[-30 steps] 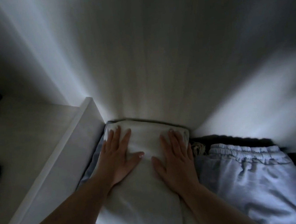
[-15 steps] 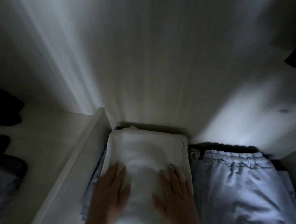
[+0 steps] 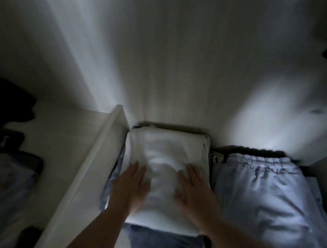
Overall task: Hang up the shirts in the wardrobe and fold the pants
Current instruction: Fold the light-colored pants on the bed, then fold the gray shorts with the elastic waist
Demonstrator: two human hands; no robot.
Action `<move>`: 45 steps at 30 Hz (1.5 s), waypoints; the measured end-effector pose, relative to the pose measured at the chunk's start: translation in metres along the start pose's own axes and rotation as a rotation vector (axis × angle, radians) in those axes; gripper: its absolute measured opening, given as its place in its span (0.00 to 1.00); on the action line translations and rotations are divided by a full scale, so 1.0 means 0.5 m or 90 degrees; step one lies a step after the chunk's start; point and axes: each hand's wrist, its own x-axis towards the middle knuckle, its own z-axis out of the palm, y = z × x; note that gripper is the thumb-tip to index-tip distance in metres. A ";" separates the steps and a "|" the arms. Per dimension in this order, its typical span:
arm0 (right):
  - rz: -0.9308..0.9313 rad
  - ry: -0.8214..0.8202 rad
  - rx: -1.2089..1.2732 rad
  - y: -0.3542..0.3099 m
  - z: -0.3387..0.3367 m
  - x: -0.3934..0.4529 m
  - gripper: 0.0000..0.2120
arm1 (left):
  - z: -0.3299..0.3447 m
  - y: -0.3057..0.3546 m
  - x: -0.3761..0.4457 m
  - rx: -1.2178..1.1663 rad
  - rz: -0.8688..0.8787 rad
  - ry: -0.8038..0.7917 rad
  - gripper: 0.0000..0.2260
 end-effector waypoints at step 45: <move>-0.682 -0.590 0.371 -0.825 -0.194 -0.984 0.09 | -0.320 0.042 -1.697 -0.642 -0.725 0.658 0.06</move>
